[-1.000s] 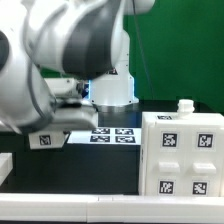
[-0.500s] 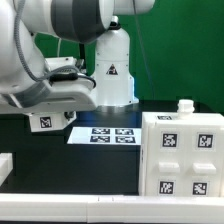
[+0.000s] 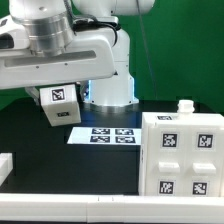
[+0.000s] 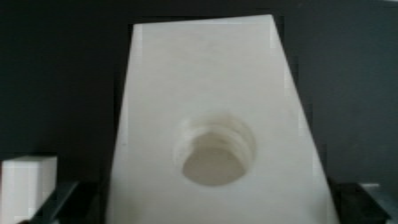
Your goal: Assemble cabinet
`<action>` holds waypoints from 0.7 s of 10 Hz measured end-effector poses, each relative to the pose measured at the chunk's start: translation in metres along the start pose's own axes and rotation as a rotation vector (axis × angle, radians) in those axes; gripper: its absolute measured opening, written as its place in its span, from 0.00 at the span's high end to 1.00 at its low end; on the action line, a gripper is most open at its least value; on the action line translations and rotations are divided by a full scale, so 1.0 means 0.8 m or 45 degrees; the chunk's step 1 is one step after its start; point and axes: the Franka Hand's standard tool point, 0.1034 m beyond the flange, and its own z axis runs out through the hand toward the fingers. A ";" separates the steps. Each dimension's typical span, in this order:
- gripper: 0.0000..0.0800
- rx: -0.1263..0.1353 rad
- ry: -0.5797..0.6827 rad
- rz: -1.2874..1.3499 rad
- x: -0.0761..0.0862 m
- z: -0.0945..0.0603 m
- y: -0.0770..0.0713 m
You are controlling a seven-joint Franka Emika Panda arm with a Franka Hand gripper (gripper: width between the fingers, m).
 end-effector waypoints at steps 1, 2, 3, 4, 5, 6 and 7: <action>0.30 -0.021 0.109 0.013 0.009 0.003 0.002; 0.30 -0.046 0.226 0.030 0.020 0.013 0.000; 0.30 -0.084 0.356 0.028 0.033 0.017 -0.002; 0.30 -0.106 0.492 0.072 0.045 0.017 -0.001; 0.30 -0.136 0.601 0.105 0.051 0.015 0.003; 0.30 -0.187 0.663 0.077 0.047 0.016 0.012; 0.30 -0.241 0.725 0.075 0.044 0.016 0.021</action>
Offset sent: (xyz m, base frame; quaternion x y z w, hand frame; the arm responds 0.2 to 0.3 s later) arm 0.0430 0.0256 -0.0235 0.0401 0.3053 0.0298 0.9509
